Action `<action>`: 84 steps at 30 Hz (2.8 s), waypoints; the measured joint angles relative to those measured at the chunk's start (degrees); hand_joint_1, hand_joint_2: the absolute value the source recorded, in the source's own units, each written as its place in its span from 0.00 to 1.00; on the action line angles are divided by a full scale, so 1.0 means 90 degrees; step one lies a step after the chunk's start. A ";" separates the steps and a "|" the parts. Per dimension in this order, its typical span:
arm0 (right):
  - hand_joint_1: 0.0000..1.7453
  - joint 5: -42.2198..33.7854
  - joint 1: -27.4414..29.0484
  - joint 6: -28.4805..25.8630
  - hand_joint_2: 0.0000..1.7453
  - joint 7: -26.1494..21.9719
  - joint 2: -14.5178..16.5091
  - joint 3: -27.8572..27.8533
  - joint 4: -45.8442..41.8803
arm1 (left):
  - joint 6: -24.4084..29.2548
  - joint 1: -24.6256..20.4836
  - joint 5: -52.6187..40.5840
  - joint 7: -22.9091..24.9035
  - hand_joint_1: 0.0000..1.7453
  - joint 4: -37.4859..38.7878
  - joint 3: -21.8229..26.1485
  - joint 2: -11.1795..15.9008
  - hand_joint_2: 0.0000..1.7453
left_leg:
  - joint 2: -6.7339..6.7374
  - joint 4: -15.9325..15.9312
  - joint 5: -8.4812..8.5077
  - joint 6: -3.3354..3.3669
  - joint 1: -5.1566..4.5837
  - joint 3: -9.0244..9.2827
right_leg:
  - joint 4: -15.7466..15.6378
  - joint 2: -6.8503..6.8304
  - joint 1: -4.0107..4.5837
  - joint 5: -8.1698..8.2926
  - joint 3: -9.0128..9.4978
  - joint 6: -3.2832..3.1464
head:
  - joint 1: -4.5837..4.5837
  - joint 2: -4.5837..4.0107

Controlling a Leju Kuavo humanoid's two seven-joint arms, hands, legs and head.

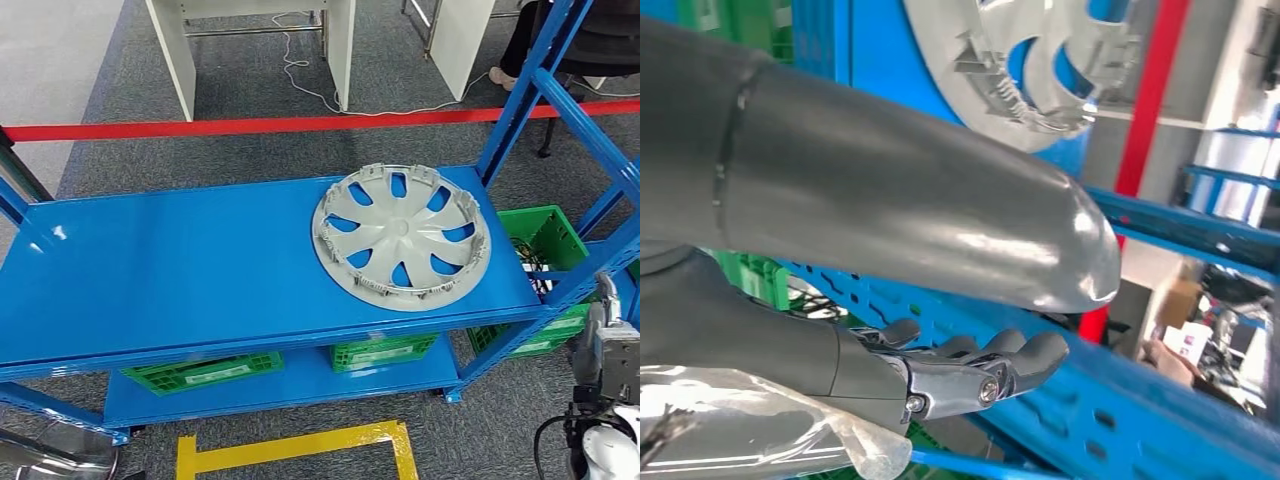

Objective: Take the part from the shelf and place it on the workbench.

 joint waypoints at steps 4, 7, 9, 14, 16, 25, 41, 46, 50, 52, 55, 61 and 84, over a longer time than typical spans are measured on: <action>0.00 0.0266 -0.0439 0.0004 0.00 0.0202 -0.0456 0.0374 0.0475 | -0.0001 -0.0018 -0.0102 0.0090 0.00 0.0009 -0.0091 0.0012 0.00 | 0.0003 0.0000 0.0004 0.0004 -0.0001 -0.0001 | 0.0000 -0.0001 0.0001 0.0004 0.0000 0.0002 | 0.0002 0.0000; 0.00 0.0379 -0.0679 0.0023 0.00 0.0240 -0.0659 0.0649 0.0715 | -0.0001 -0.0023 -0.0122 0.0103 0.00 0.0012 -0.0124 0.0015 0.00 | 0.0003 0.0001 0.0007 0.0005 -0.0002 -0.0001 | 0.0000 -0.0004 0.0002 0.0006 0.0000 0.0002 | 0.0001 0.0000; 0.00 0.0402 -0.0767 0.0028 0.00 0.0247 -0.0730 0.0776 0.0811 | -0.0001 -0.0025 -0.0133 0.0103 0.00 0.0014 -0.0132 0.0015 0.00 | 0.0002 0.0001 0.0007 0.0005 -0.0002 -0.0001 | 0.0000 -0.0005 0.0002 0.0006 0.0000 0.0002 | 0.0001 0.0000; 0.00 0.0405 -0.0847 0.0028 0.00 0.0256 -0.0820 0.0958 0.0965 | -0.0001 -0.0027 -0.0173 0.0103 0.00 0.0016 -0.0161 0.0015 0.00 | 0.0002 0.0001 0.0006 0.0006 -0.0001 -0.0004 | 0.0000 -0.0004 0.0002 0.0005 -0.0003 0.0002 | 0.0000 0.0000; 0.00 0.0405 -0.0852 0.0025 0.00 0.0254 -0.0831 0.0993 0.1004 | -0.0001 -0.0027 -0.0189 0.0107 0.00 0.0018 -0.0185 0.0015 0.00 | 0.0001 0.0001 0.0006 0.0006 -0.0001 -0.0005 | 0.0000 -0.0005 0.0002 0.0005 -0.0004 0.0002 | 0.0001 0.0000; 0.00 0.0463 -0.0836 0.0006 0.00 0.0149 -0.0835 0.1181 0.1118 | 0.0006 -0.0029 -0.0313 0.0160 0.00 0.0019 -0.0279 0.0022 0.00 | 0.0001 0.0001 0.0006 0.0006 -0.0002 -0.0006 | 0.0000 -0.0004 0.0002 0.0006 -0.0004 0.0002 | 0.0001 0.0000; 0.00 0.3149 -0.1341 -0.0338 0.00 0.1041 -0.0975 0.2960 0.1050 | -0.0038 -0.0089 -0.0646 0.0581 0.00 0.0019 -0.0579 0.0063 0.00 | 0.0002 0.0001 0.0010 0.0001 0.0001 -0.0005 | 0.0004 0.0000 0.0003 0.0006 -0.0005 0.0001 | 0.0001 0.0000; 0.00 0.3825 -0.1576 -0.0443 0.00 0.1408 -0.1017 0.3593 0.1098 | -0.0044 -0.0106 -0.0690 0.0663 0.00 0.0020 -0.0608 0.0066 0.00 | 0.0002 0.0001 0.0010 0.0001 0.0000 -0.0006 | 0.0004 -0.0002 0.0004 0.0006 -0.0005 0.0001 | 0.0001 0.0000; 0.00 0.4047 -0.1713 -0.0464 0.00 0.1525 -0.1039 0.3941 0.1190 | -0.0040 -0.0112 -0.0751 0.0690 0.00 0.0021 -0.0654 0.0066 0.00 | 0.0002 0.0001 0.0010 0.0001 0.0000 -0.0006 | 0.0004 -0.0002 0.0004 0.0006 -0.0005 0.0001 | 0.0001 0.0000; 0.00 0.4091 -0.1761 -0.0463 0.00 0.1554 -0.1042 0.4053 0.1237 | -0.0039 -0.0112 -0.0764 0.0701 0.00 0.0021 -0.0681 0.0067 0.00 | 0.0002 0.0001 0.0010 0.0001 0.0000 -0.0006 | 0.0004 -0.0003 0.0004 0.0006 -0.0006 0.0001 | 0.0001 0.0000; 0.00 0.4226 -0.1837 -0.0458 0.75 0.1656 -0.1052 0.4202 0.1323 | -0.0041 -0.0114 -0.0778 0.0759 0.00 0.0021 -0.0710 0.0069 0.00 | 0.0002 0.0001 0.0010 0.0001 0.0000 -0.0006 | 0.0004 -0.0002 0.0004 0.0006 -0.0006 0.0001 | 0.0001 0.0000; 0.00 0.3997 -0.2024 -0.0203 1.00 0.1872 -0.1064 0.4402 0.1690 | -0.0050 -0.0114 -0.0841 0.0795 0.00 0.0021 -0.0752 0.0070 0.00 | 0.0002 0.0001 0.0010 0.0001 0.0000 -0.0006 | 0.0004 -0.0004 0.0004 0.0006 -0.0006 0.0001 | 0.0001 0.0000; 0.00 0.3825 -0.2713 0.0319 1.00 0.1967 -0.1084 0.4646 0.2898 | -0.0064 -0.0116 -0.0966 0.0884 0.00 0.0031 -0.0859 0.0070 0.00 | 0.0008 0.0003 0.0012 0.0001 -0.0002 0.0036 | 0.0001 0.0010 0.0005 0.0019 0.0031 0.0005 | 0.0001 0.0000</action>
